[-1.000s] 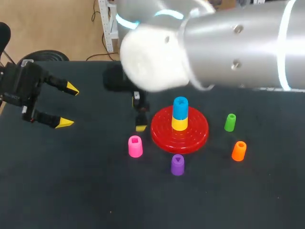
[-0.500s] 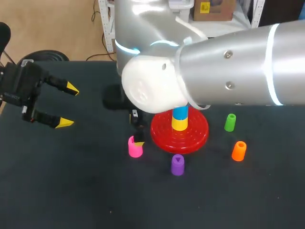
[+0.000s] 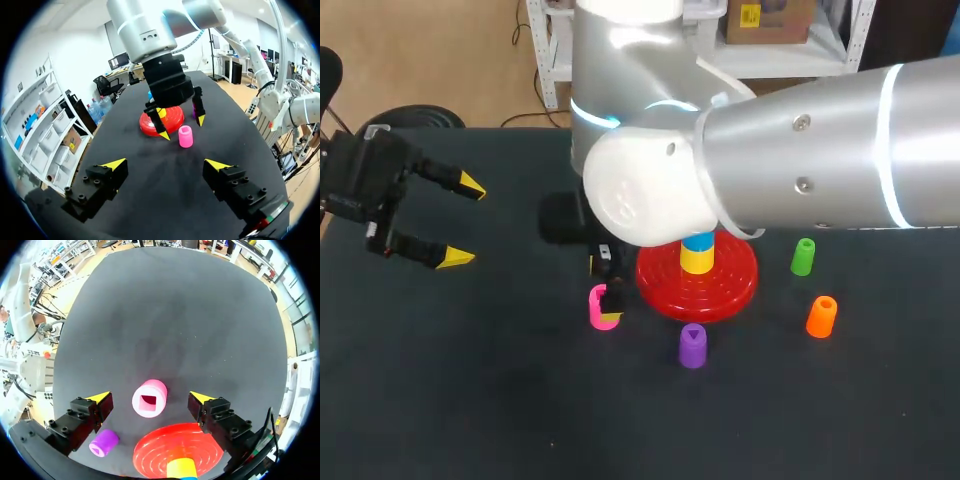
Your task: Pick up and stack the cylinders on the red base in this order: pink,purple,orange,green
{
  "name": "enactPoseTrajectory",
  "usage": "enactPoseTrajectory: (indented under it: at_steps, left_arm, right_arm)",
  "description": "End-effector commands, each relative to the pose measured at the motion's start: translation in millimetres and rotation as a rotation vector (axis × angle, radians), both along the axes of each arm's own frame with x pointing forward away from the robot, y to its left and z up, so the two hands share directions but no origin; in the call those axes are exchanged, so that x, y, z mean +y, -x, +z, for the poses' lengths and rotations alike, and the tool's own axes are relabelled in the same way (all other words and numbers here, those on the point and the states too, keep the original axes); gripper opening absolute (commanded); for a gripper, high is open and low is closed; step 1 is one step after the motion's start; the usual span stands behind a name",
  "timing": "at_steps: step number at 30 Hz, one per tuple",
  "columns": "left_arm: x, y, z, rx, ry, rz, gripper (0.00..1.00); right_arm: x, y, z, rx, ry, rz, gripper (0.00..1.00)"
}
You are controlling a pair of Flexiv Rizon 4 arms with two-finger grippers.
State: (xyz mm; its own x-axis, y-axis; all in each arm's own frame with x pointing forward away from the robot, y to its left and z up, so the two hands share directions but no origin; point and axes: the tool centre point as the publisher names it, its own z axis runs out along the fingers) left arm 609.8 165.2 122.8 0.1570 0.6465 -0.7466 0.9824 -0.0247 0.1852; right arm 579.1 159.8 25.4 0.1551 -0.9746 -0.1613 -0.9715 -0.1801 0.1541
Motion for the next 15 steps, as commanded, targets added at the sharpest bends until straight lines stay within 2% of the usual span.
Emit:
enactPoseTrajectory:
  at_steps: [1,15]
  left_arm:
    - [0.7,0.1,-1.0,-0.003,0.002,-0.001,1.00]
    - [0.7,0.1,-1.0,-0.003,0.002,-0.001,1.00]
  right_arm:
    - [2.5,1.1,-4.8,-0.002,0.005,0.002,1.00]
    - [2.6,3.9,-12.1,-0.020,0.066,0.006,1.00]
